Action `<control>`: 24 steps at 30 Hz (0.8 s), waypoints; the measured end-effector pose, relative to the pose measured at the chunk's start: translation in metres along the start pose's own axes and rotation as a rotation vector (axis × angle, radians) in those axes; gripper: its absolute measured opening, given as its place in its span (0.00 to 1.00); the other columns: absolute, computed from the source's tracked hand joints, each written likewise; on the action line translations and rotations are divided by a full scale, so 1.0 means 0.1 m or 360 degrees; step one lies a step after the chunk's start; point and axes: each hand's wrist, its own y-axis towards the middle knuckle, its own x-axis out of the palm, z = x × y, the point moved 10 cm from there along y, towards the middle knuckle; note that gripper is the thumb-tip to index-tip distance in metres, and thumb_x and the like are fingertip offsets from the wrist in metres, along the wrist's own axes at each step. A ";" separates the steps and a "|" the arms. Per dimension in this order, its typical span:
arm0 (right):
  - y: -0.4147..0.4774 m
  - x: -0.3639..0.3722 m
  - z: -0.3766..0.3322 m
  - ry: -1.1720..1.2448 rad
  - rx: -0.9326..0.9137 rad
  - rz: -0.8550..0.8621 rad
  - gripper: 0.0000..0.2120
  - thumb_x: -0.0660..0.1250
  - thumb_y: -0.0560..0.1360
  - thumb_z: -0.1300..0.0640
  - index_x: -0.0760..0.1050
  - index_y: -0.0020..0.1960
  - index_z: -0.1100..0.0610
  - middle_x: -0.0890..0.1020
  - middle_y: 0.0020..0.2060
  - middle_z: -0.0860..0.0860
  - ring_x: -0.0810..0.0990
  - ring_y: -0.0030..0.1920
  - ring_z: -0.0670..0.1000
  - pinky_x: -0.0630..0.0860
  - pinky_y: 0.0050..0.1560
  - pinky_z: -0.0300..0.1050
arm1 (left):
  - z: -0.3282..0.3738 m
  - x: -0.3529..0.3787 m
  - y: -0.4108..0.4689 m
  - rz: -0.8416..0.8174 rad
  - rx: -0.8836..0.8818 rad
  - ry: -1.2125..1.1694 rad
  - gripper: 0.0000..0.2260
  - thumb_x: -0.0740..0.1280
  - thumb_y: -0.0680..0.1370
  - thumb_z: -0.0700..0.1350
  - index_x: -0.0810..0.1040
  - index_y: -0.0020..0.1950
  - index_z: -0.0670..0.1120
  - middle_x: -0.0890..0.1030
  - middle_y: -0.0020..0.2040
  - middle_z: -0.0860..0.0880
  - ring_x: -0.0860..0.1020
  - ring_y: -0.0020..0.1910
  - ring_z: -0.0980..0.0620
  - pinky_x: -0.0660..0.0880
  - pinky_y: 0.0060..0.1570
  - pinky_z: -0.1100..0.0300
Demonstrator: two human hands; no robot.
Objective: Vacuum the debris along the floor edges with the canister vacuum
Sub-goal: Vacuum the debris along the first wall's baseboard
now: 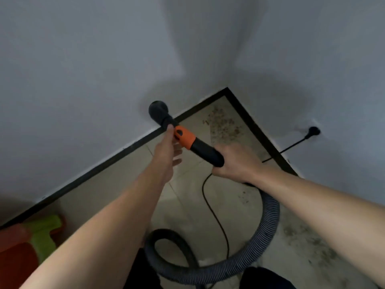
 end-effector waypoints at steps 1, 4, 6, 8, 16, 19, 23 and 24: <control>0.05 0.09 -0.08 0.0030 0.0014 -0.0022 0.13 0.71 0.67 0.48 0.69 0.46 0.45 0.75 0.34 0.43 0.77 0.34 0.48 0.67 0.27 0.41 | 0.12 0.07 0.08 -0.0076 -0.0053 -0.0071 0.21 0.64 0.77 0.61 0.72 0.59 0.46 0.78 0.56 0.46 0.78 0.55 0.46 0.75 0.57 0.47; 0.18 0.21 -0.18 0.0016 0.0150 0.0120 0.15 0.70 0.69 0.46 0.72 0.53 0.46 0.79 0.38 0.44 0.80 0.37 0.50 0.73 0.33 0.43 | 0.28 0.17 0.28 -0.0200 -0.0202 -0.0234 0.10 0.68 0.78 0.48 0.69 0.51 0.46 0.78 0.50 0.43 0.82 0.43 0.46 0.79 0.51 0.46; 0.02 0.28 -0.07 0.0058 0.0379 0.0312 0.26 0.71 0.68 0.41 0.71 0.64 0.43 0.81 0.46 0.42 0.81 0.45 0.46 0.74 0.40 0.42 | 0.34 0.10 0.37 -0.0186 -0.0292 -0.0323 0.08 0.67 0.79 0.43 0.68 0.50 0.45 0.76 0.47 0.41 0.81 0.34 0.45 0.81 0.46 0.45; -0.42 0.46 0.16 0.0268 0.0794 0.0527 0.39 0.74 0.64 0.36 0.64 0.71 0.41 0.77 0.56 0.41 0.77 0.53 0.45 0.73 0.47 0.43 | 0.49 0.06 0.46 -0.0198 -0.0311 -0.0326 0.10 0.68 0.78 0.41 0.67 0.52 0.44 0.76 0.48 0.39 0.80 0.30 0.45 0.81 0.44 0.43; -2.07 2.48 0.15 0.1564 0.2339 0.0423 0.24 0.81 0.64 0.51 0.78 0.54 0.60 0.83 0.43 0.54 0.82 0.40 0.55 0.82 0.46 0.54 | 0.88 0.49 0.55 -0.0434 -0.0260 -0.0127 0.12 0.68 0.76 0.37 0.69 0.55 0.42 0.75 0.42 0.41 0.74 0.20 0.49 0.78 0.32 0.52; -2.29 2.24 0.42 0.1150 0.2463 0.0518 0.20 0.76 0.70 0.54 0.78 0.59 0.60 0.84 0.48 0.58 0.82 0.45 0.59 0.80 0.47 0.52 | 0.81 0.57 0.58 -0.0471 -0.0228 0.0085 0.10 0.67 0.74 0.35 0.70 0.53 0.41 0.75 0.39 0.42 0.73 0.22 0.51 0.78 0.32 0.54; -2.60 1.36 0.86 0.0343 0.2285 0.0801 0.13 0.70 0.72 0.60 0.77 0.56 0.56 0.82 0.48 0.61 0.81 0.48 0.64 0.77 0.46 0.55 | 0.45 0.47 0.74 -0.0433 -0.0246 0.0450 0.07 0.64 0.75 0.36 0.71 0.52 0.42 0.75 0.37 0.44 0.75 0.32 0.49 0.81 0.44 0.48; -2.64 1.19 0.92 0.0158 0.2213 0.0834 0.13 0.69 0.71 0.61 0.77 0.55 0.56 0.81 0.48 0.61 0.80 0.49 0.65 0.76 0.47 0.56 | 0.33 0.46 0.75 -0.0433 -0.0274 0.0506 0.03 0.63 0.76 0.36 0.71 0.48 0.42 0.74 0.35 0.44 0.74 0.31 0.49 0.81 0.43 0.49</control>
